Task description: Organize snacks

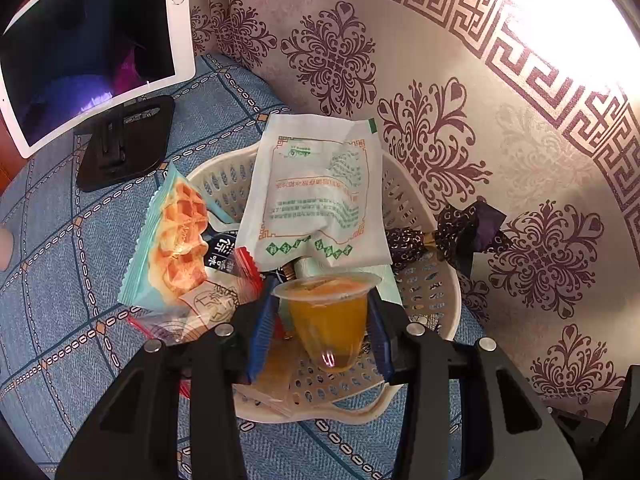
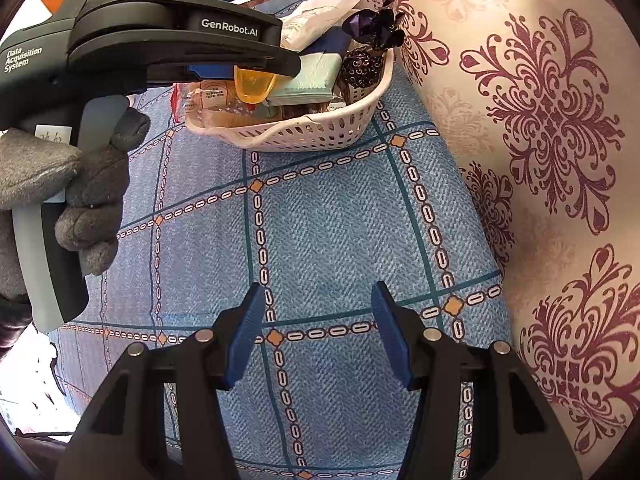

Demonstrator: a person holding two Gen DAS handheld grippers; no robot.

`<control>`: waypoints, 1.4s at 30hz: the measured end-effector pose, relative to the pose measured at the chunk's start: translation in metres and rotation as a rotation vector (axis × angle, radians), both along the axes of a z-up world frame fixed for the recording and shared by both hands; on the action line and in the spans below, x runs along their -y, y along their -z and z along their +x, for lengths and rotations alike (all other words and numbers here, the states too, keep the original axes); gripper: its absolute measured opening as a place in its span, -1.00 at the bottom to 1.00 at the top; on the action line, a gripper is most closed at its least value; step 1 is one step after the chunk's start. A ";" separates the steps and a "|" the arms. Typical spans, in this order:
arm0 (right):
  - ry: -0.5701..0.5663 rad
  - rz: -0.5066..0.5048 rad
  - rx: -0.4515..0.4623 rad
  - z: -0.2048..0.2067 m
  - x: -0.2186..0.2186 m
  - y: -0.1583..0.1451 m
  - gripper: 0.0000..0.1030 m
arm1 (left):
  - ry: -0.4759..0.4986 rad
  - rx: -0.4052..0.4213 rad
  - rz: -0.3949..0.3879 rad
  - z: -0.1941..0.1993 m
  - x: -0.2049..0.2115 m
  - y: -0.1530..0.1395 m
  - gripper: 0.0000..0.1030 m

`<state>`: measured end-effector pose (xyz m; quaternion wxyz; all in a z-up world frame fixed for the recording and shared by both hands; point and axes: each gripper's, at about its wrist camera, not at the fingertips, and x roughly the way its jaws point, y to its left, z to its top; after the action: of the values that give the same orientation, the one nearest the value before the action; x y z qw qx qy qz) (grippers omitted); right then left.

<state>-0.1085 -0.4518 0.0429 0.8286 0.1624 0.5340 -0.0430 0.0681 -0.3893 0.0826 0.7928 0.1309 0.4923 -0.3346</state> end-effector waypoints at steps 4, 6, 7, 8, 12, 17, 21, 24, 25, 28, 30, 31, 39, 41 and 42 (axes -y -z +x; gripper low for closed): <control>-0.004 -0.002 -0.002 0.003 -0.002 0.001 0.08 | -0.003 -0.004 -0.007 0.000 -0.003 0.000 -0.16; -0.004 -0.002 -0.001 0.002 -0.002 0.001 0.08 | -0.008 0.001 -0.009 0.000 -0.005 -0.002 -0.15; -0.004 -0.002 -0.001 0.003 -0.002 0.001 0.08 | -0.009 0.000 -0.013 0.001 -0.006 -0.003 -0.15; -0.004 -0.002 -0.001 0.002 -0.002 0.001 0.08 | -0.011 -0.001 -0.016 0.002 -0.007 -0.004 -0.15; -0.006 -0.003 0.000 0.003 -0.004 0.001 0.08 | -0.011 0.003 -0.022 0.003 -0.010 -0.005 -0.15; -0.001 -0.003 0.001 0.005 -0.006 0.002 0.08 | -0.018 0.007 -0.029 0.004 -0.010 -0.008 -0.15; 0.005 -0.002 0.002 0.003 -0.005 0.001 0.08 | -0.027 0.006 -0.038 0.007 -0.011 -0.010 -0.13; 0.007 0.000 0.002 0.003 -0.005 0.000 0.08 | -0.024 0.012 -0.048 0.007 -0.011 -0.013 0.06; 0.008 0.001 0.003 0.002 -0.005 0.000 0.08 | -0.024 0.014 -0.051 0.006 -0.011 -0.014 0.07; 0.008 0.001 0.006 0.002 -0.006 -0.001 0.08 | -0.025 0.020 -0.049 0.006 -0.011 -0.016 0.07; 0.008 0.002 0.007 0.002 -0.006 -0.001 0.08 | -0.027 0.019 -0.048 0.006 -0.012 -0.015 0.07; 0.009 0.002 0.007 0.002 -0.006 -0.001 0.08 | -0.029 0.021 -0.048 0.006 -0.013 -0.016 0.07; 0.013 0.003 0.015 0.006 -0.006 -0.004 0.26 | -0.046 0.005 -0.049 0.005 -0.019 -0.026 0.39; 0.012 0.002 0.016 0.008 -0.006 -0.007 0.30 | -0.056 -0.011 -0.070 0.004 -0.022 -0.031 0.52; 0.013 0.002 0.015 0.008 -0.006 -0.007 0.31 | -0.064 -0.015 -0.078 0.004 -0.024 -0.034 0.60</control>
<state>-0.1000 -0.4461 0.0503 0.8321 0.1670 0.5268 -0.0465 0.0724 -0.3652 0.1167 0.8040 0.0818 0.4887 -0.3288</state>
